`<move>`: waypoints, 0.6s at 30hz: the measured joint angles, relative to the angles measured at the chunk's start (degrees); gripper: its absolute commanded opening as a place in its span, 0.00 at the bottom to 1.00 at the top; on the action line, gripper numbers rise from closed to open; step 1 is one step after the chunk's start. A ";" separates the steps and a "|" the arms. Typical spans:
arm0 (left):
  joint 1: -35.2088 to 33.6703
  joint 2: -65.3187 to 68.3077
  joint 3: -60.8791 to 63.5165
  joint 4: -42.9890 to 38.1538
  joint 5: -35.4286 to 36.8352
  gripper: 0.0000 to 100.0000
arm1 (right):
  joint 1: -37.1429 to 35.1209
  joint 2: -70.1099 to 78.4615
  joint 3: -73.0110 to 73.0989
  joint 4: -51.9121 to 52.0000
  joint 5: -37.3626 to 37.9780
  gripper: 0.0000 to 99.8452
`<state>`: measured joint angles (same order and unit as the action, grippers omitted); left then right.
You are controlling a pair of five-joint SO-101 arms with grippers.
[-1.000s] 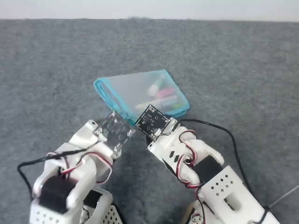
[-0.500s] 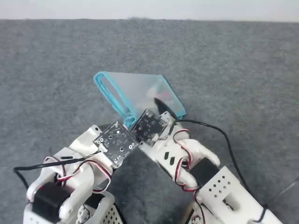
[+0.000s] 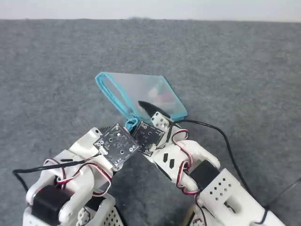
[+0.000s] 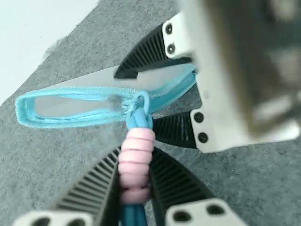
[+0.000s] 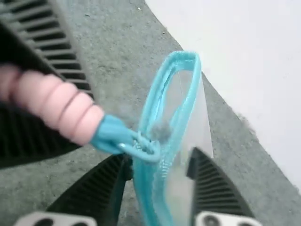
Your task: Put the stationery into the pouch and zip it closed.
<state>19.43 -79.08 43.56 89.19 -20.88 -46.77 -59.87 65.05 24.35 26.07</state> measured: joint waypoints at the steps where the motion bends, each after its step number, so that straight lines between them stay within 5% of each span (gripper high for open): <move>1: 0.00 0.00 0.00 0.00 0.00 0.01 | 0.00 0.00 0.00 0.00 0.26 0.00; 12: -0.53 -0.09 2.90 0.00 -0.26 0.01 | 2.11 -1.32 2.81 7.30 4.92 0.01; 18: -11.34 0.53 10.46 -5.80 -2.29 0.01 | 5.10 -1.49 6.33 7.30 7.30 0.01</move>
<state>8.09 -78.55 54.02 83.38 -23.16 -41.67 -61.36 71.38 31.65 33.36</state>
